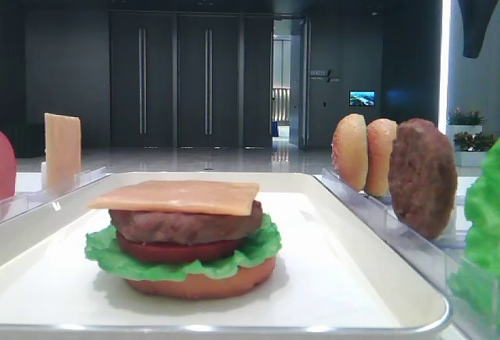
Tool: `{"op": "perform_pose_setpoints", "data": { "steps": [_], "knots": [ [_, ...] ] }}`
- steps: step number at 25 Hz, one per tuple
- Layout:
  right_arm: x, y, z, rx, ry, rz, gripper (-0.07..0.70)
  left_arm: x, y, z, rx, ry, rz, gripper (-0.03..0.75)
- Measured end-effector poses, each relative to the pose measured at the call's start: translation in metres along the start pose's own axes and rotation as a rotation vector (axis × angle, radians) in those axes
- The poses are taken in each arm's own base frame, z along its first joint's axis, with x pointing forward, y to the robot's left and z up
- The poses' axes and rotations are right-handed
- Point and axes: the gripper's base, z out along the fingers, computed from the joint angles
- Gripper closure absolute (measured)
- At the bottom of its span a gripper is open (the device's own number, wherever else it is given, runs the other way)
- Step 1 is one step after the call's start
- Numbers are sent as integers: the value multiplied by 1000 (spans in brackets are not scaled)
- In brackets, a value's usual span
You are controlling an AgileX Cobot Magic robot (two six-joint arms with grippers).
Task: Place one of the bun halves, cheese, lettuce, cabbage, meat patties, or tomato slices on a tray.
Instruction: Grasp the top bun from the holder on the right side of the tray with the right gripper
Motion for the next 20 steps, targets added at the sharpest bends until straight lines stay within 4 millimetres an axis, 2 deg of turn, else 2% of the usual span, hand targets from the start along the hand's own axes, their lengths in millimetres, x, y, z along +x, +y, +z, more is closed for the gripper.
{"op": "perform_pose_setpoints", "data": {
  "steps": [4, 13, 20],
  "knots": [
    [0, 15, 0, -56, 3, 56, 40, 0, 0, 0, 0, 0, 0, 557],
    [15, 94, 7, -123, 51, 46, 40, 0, 0, 0, 0, 0, 0, 557],
    [29, 142, 9, -171, 51, -6, 40, 0, 0, 0, 0, 0, 0, 558]
  ]
}}
